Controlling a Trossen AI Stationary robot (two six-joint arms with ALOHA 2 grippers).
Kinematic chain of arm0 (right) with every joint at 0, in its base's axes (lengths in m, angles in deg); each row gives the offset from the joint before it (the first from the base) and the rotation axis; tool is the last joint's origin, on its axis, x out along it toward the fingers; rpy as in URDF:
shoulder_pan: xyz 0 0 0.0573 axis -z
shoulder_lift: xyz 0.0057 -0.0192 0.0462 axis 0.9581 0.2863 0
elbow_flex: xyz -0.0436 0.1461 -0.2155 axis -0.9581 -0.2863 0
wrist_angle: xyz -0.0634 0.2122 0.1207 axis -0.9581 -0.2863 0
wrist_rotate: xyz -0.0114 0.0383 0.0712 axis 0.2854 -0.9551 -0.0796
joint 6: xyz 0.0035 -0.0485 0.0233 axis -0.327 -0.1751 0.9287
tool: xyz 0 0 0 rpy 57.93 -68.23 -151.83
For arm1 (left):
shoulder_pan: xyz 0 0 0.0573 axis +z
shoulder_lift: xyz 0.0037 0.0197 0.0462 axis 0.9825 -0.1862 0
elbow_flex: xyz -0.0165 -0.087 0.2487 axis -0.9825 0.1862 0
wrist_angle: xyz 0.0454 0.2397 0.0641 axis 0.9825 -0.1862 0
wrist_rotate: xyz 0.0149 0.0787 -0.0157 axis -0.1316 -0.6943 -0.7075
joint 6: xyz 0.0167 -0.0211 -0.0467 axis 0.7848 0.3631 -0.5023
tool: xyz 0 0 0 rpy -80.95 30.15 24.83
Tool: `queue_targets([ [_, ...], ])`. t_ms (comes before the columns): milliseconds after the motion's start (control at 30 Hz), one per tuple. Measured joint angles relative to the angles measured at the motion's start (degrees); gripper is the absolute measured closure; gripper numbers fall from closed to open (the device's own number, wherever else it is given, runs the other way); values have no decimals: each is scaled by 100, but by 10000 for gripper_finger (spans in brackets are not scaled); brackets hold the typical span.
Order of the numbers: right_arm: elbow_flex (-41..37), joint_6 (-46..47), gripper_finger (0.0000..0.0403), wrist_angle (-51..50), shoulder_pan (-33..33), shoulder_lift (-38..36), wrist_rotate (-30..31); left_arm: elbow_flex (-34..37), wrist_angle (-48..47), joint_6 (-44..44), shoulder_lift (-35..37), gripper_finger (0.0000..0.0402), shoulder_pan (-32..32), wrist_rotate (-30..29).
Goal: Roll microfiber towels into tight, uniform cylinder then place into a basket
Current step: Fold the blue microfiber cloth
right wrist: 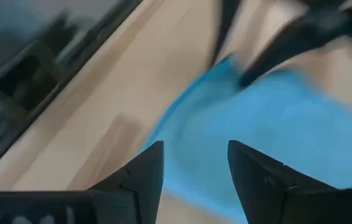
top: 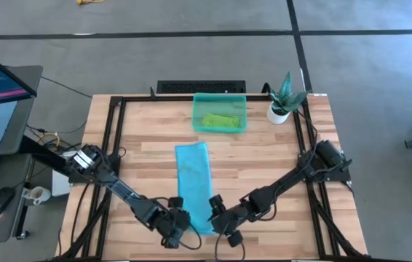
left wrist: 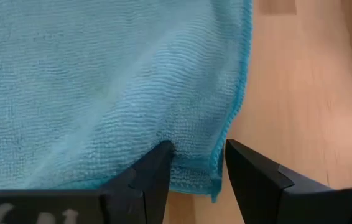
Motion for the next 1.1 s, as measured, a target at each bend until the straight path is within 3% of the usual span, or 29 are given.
queue_targets([
  [400, -9, 171, 206, -205, 26, 400, -936, 7, 591, -512, -7, 253, 63, 264],
  [800, 7, 234, 210, -602, 171, 481, -908, 7, 626, -1429, -7, 253, 221, 227],
  [967, 34, 167, 214, -553, 279, 609, -1176, 7, 607, -1360, -7, 253, 351, 243],
  [1100, 30, 167, 219, -584, 337, 624, -1338, 7, 598, -923, -7, 253, 351, 743],
])
